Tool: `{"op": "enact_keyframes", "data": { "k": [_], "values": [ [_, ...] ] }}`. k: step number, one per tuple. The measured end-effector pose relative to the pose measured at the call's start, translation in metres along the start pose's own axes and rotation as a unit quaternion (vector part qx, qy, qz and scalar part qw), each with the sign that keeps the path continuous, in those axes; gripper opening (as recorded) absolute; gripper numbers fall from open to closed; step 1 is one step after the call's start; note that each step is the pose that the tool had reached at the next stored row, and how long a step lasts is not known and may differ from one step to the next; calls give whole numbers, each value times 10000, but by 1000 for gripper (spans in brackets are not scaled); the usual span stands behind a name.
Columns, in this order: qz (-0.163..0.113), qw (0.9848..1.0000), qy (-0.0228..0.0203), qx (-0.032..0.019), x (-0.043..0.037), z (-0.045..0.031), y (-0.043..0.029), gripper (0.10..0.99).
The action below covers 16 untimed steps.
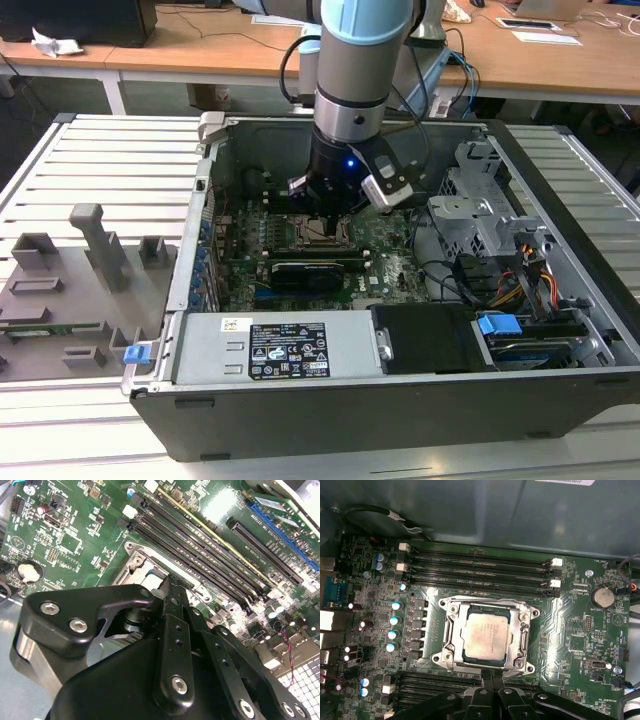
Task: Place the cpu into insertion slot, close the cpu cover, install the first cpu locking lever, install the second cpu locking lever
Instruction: 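Install the second cpu locking lever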
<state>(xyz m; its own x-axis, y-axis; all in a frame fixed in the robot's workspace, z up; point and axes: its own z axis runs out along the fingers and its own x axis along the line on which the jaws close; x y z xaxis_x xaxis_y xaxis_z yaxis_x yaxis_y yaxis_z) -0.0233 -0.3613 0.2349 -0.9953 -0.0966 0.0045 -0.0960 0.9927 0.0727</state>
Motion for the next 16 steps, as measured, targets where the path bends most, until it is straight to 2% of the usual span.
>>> {"op": "enact_keyframes", "data": {
  "k": [5,8,12,16],
  "values": [
    [1,10000,0,0,90,14,-20,106],
    [0,10000,0,0,107,12,-57,106],
    [0,10000,0,-1,131,12,-71,106],
    [0,10000,-1,-3,235,18,-75,106]
  ]
}}
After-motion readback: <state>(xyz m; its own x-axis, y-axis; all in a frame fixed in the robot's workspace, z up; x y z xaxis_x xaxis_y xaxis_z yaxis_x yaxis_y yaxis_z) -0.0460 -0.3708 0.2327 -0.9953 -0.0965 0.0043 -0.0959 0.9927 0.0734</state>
